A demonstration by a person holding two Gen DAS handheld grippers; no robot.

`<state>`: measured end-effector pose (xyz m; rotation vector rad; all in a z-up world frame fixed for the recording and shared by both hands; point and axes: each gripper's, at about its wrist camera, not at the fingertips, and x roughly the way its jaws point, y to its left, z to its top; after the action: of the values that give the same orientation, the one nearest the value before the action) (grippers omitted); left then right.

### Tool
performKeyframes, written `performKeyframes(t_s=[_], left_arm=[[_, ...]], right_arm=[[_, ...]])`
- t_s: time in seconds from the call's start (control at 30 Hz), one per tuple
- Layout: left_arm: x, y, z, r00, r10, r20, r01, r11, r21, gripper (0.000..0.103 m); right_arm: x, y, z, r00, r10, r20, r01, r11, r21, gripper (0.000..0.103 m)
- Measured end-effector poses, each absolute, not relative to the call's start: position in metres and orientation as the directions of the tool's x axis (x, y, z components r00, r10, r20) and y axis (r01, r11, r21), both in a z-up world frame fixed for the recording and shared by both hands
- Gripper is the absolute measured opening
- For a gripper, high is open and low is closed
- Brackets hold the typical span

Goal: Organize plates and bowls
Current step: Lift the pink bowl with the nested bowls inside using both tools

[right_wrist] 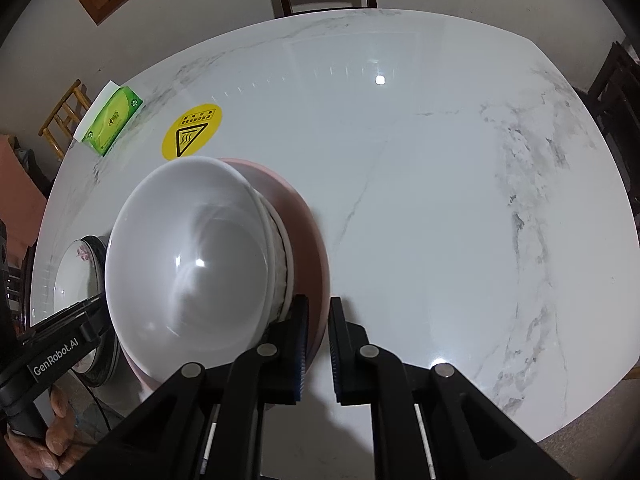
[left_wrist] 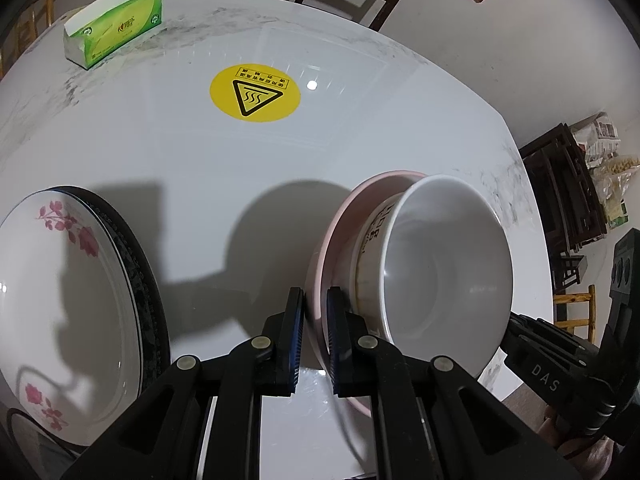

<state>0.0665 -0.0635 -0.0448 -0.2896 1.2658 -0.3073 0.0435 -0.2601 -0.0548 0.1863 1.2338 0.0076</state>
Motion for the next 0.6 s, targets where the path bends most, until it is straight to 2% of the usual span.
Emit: performKeyframes(t_s=[0.6], left_arm=[[0.061, -0.047, -0.033, 0.290, -0.370, -0.882, 0.054, 0.927, -0.371, 0.007]], right_arm=[[0.039, -0.242, -0.044, 0.332, 0.103, -0.937, 0.059, 0.990, 0.130, 0.010]])
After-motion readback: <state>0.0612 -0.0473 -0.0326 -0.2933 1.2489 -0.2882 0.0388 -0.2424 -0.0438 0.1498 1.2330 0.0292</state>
